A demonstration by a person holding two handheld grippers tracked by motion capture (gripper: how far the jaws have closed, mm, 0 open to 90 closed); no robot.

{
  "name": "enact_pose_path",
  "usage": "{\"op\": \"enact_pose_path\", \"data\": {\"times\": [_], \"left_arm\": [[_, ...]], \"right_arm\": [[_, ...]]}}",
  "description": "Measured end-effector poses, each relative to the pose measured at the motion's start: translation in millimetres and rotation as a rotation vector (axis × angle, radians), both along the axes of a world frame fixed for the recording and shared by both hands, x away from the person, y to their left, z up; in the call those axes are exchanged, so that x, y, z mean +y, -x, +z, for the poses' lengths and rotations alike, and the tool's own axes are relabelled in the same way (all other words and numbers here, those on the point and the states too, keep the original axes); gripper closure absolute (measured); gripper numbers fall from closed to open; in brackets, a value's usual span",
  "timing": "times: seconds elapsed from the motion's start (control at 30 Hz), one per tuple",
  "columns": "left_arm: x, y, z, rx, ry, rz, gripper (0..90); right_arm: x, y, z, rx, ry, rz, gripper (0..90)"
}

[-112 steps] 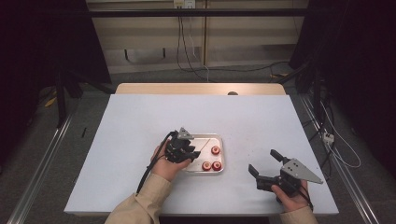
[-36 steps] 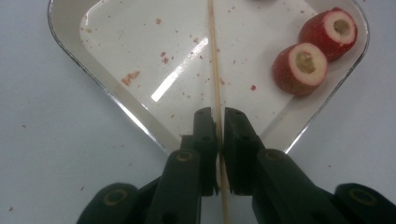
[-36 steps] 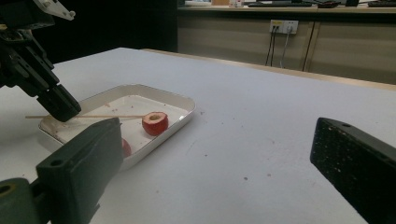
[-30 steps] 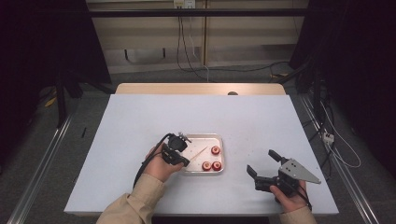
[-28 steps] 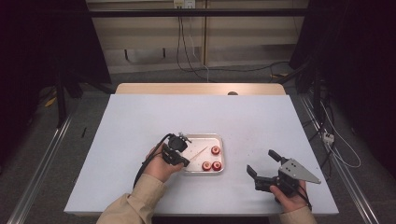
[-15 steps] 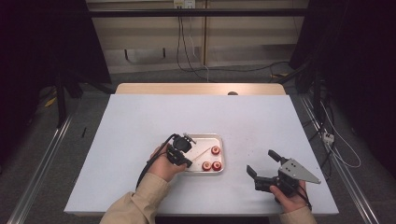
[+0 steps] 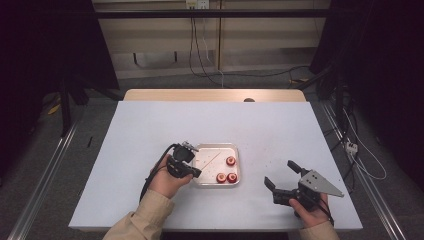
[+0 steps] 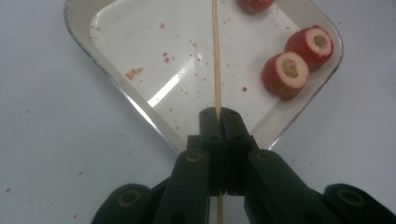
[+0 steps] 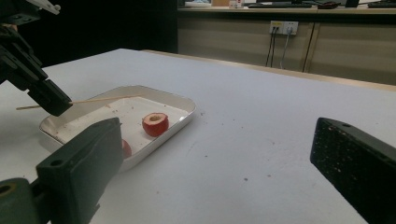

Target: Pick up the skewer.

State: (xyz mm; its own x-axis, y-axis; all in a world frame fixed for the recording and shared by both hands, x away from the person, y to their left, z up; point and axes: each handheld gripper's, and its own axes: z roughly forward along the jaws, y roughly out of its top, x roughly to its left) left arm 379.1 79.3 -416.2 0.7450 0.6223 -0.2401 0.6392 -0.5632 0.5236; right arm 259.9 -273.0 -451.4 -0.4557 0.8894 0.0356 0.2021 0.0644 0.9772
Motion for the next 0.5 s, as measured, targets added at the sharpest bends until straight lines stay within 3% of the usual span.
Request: {"op": "enact_pose_path", "data": {"times": [0.23, 0.3, 0.33, 0.4, 0.43, 0.5], "left_arm": [[7.7, 7.9, 3.7, -0.023, 0.112, 0.010, 89.2], [8.7, 8.6, 5.9, -0.030, 0.137, 0.013, 89.2], [10.4, 8.6, 7.8, -0.039, 0.173, 0.012, 89.2], [11.2, 8.5, 8.0, -0.037, 0.186, 0.013, 89.2], [11.5, 8.7, 7.8, -0.038, 0.199, 0.016, 89.2], [10.8, 9.2, 7.1, -0.039, 0.207, 0.009, 89.2]], "right_arm": [[6.1, -9.1, 2.7, 0.029, -0.009, -0.017, 2.4], [14.6, -18.5, 6.2, 0.073, -0.028, -0.029, 3.5], [17.6, -21.2, 6.7, 0.084, -0.007, -0.022, 6.2], [21.5, -23.7, 7.2, 0.097, 0.005, -0.011, 11.0], [27.8, -28.2, 7.4, 0.113, 0.000, -0.005, 29.5], [34.0, -34.9, 7.4, 0.125, -0.009, 0.029, 55.3]]}}
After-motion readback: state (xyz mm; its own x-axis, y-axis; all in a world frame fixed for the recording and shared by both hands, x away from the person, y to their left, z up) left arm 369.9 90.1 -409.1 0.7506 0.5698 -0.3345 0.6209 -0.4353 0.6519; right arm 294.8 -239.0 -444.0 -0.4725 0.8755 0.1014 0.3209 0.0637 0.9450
